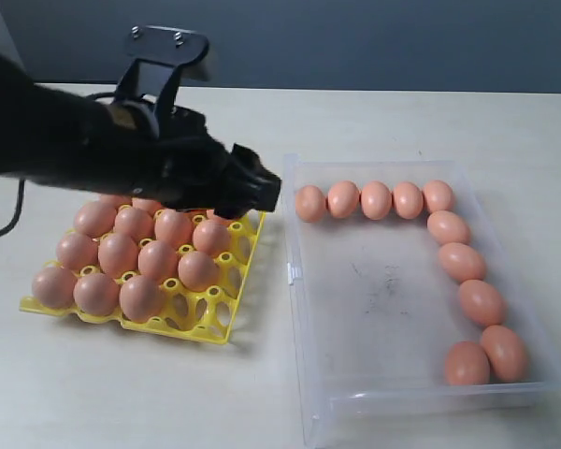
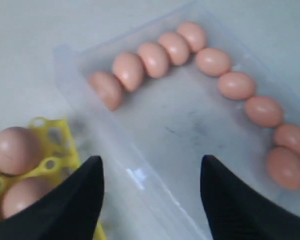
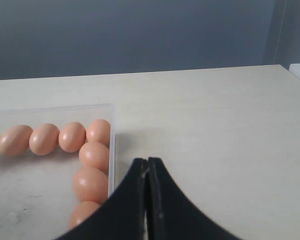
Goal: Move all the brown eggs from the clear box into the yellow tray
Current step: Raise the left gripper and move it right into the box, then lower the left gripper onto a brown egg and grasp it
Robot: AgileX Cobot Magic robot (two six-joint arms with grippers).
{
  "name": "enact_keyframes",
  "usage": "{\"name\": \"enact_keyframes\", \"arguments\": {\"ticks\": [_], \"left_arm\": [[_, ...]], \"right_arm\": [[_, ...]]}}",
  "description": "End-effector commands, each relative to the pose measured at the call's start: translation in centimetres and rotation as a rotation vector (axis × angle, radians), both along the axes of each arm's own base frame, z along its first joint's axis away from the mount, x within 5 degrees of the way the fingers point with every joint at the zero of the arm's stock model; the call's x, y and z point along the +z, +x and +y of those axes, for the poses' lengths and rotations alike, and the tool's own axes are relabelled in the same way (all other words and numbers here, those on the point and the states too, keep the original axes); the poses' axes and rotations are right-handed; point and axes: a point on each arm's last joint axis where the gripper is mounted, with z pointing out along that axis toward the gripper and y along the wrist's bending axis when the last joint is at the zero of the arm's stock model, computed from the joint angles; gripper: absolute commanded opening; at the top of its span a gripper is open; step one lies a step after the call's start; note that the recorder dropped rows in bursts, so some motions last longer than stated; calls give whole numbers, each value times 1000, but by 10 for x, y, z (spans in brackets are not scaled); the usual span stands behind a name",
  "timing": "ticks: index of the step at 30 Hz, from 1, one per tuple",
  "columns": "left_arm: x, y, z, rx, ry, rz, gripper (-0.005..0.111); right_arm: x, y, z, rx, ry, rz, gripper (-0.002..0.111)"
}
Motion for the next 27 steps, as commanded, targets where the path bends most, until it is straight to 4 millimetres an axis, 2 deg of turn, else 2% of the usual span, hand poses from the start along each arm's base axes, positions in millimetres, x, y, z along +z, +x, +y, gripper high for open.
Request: {"name": "enact_keyframes", "arguments": {"ticks": [1,4,6,10,14,17,21,27], "left_arm": [[10,10,-32,-193,-111,155,55],[6,18,-58,-341,-248,247,55],[-2,27,-68,-346,-298,300,55],[-38,41,-85,-343,-278,399,55],[-72,35,-108,-411,-259,529,55],[-90,28,-127,-446,-233,567,55],[-103,22,-150,-488,-212,575,55],[-112,29,-170,-439,-175,506,55]], "right_arm": [[0,0,0,1,-6,-9,-1],[0,0,0,1,-6,-9,-1],[0,0,0,1,-6,-9,-1],[0,0,0,1,-6,-9,-1],[0,0,0,1,-6,-9,-1],[0,0,0,1,-6,-9,-1],[0,0,0,1,-6,-9,-1],[0,0,0,1,-6,-9,-1]]}}
